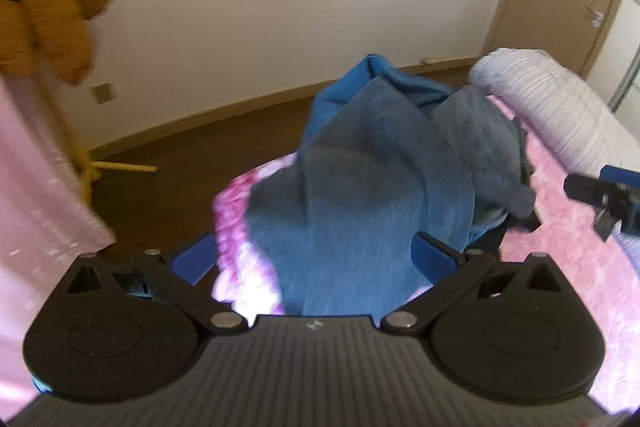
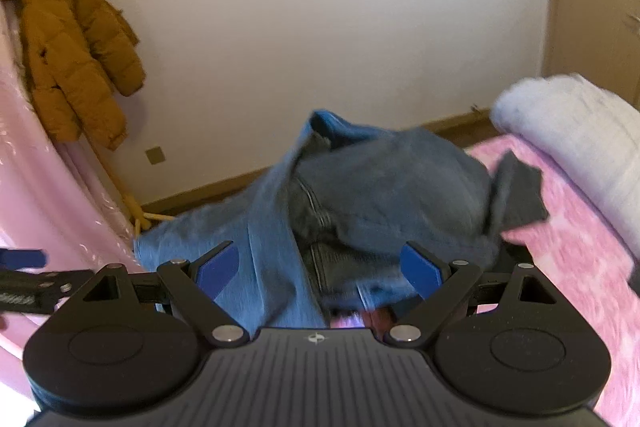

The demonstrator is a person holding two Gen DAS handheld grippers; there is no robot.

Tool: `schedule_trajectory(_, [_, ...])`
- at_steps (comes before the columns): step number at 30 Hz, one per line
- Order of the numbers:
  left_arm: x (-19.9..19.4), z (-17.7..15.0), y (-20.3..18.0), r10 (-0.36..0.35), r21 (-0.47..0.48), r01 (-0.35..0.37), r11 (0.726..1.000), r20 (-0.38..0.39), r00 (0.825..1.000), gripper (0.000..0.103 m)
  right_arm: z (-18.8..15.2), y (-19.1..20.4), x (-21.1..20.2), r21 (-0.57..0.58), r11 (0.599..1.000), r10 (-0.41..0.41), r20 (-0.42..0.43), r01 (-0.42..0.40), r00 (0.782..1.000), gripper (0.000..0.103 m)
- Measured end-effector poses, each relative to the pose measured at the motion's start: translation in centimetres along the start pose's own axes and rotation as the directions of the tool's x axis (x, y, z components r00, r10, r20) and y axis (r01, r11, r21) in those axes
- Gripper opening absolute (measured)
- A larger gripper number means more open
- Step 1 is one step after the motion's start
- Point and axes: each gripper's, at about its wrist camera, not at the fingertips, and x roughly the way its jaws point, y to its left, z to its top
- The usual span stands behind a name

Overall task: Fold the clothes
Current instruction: 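Grasp the grey jeans with the left gripper while the right gripper grasps them too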

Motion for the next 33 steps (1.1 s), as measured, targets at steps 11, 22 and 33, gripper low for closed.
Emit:
schedule_trajectory(11, [19.0,13.6,-4.7,-0.286,0.120,0.308,0.944,-0.169,0.943,0.102,4.7,-2.5,10.5,-0.103,0.976,-0.202,-0.112,0.191,0.973,0.090])
schedule_trajectory(22, [24.8,12.5,-4.7,-0.278,0.303,0.383,0.873,-0.336,0.900,0.008,6.7,-6.5,17.6,-0.167,0.962,-0.249,-0.199,0.218,0.948,0.090])
schedule_trajectory(33, [15.2,8.7,2.8,-0.503,0.200,0.531,0.823,-0.175,0.846,0.005,14.7,-12.7,29.0,-0.250,0.968,-0.079,-0.289,0.004,0.954,0.090])
